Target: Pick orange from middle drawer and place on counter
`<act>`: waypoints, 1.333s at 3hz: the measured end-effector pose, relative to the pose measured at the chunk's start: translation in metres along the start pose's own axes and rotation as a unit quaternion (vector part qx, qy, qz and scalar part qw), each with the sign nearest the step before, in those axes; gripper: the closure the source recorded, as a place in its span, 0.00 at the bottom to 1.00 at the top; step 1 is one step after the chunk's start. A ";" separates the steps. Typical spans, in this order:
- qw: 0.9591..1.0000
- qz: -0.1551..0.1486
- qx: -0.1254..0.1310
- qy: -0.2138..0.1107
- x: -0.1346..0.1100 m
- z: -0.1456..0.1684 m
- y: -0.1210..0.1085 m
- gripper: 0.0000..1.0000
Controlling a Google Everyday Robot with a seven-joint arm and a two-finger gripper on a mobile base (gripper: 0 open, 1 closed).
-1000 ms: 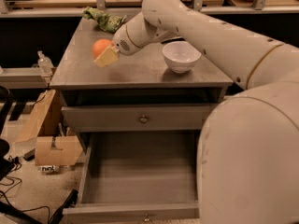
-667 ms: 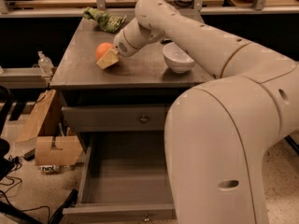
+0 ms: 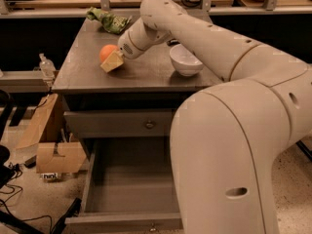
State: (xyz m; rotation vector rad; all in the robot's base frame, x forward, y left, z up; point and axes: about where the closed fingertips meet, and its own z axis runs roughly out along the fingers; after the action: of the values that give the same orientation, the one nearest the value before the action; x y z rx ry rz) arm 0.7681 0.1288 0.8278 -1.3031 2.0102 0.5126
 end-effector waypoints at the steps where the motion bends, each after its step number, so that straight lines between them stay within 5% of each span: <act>1: 1.000 0.000 0.000 0.000 -0.001 -0.001 0.000 0.59; 3: 1.000 0.000 -0.001 0.001 -0.002 0.000 0.001 0.12; 4: 1.000 0.000 -0.003 0.001 -0.001 0.002 0.002 0.00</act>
Offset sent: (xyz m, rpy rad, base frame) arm 0.0000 0.0000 0.0014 0.0000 0.0000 0.0001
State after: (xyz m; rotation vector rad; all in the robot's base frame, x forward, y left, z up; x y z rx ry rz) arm 0.7674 0.1318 0.8274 -1.3082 2.0121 0.5169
